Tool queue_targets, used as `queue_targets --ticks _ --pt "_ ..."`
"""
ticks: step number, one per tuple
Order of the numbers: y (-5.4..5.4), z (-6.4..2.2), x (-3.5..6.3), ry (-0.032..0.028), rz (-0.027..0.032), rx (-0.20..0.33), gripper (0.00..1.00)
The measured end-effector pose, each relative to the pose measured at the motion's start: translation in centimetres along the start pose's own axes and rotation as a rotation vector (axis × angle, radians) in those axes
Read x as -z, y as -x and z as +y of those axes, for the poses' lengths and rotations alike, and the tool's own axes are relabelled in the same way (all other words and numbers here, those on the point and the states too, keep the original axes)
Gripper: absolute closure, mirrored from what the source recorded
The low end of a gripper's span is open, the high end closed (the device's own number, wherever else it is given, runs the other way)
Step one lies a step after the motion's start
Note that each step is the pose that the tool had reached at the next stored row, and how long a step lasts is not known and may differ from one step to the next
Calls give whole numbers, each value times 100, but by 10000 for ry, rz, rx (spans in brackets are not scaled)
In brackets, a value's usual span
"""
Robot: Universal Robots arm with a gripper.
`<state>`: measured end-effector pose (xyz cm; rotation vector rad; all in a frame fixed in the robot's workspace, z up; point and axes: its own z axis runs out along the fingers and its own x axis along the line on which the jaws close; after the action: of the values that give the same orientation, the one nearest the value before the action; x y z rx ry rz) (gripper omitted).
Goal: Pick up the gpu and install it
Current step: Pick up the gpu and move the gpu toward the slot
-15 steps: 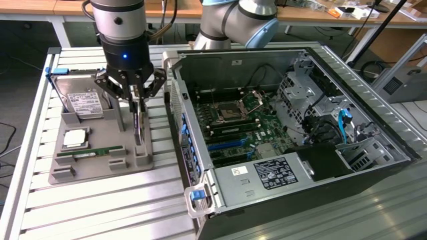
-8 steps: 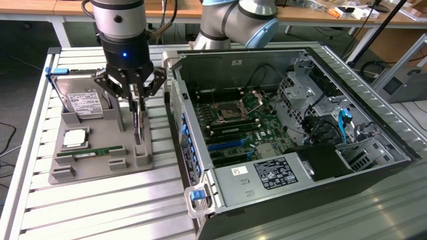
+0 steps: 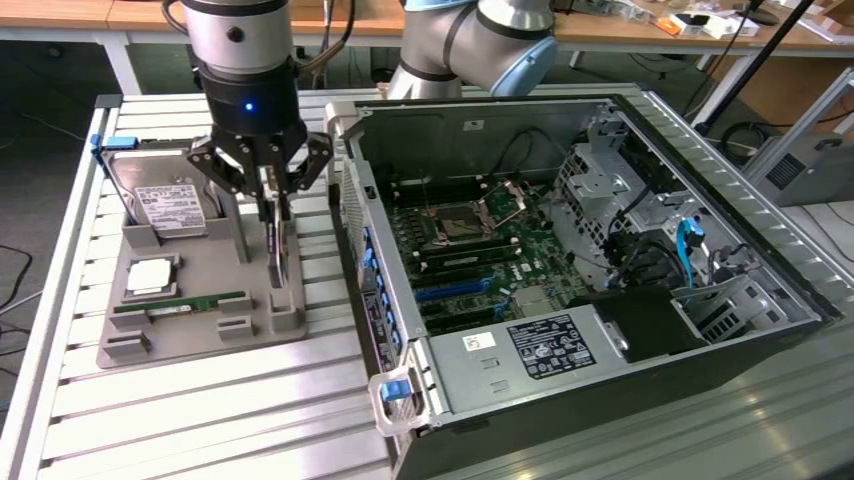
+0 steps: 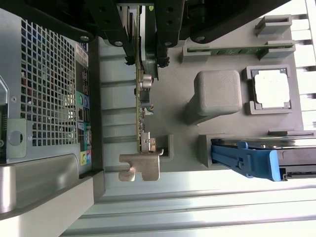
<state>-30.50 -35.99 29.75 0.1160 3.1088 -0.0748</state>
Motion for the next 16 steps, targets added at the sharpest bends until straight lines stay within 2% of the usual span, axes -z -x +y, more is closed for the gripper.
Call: queue_targets --ticks 16 --pt "2 -3 58 -1 1 0 73"
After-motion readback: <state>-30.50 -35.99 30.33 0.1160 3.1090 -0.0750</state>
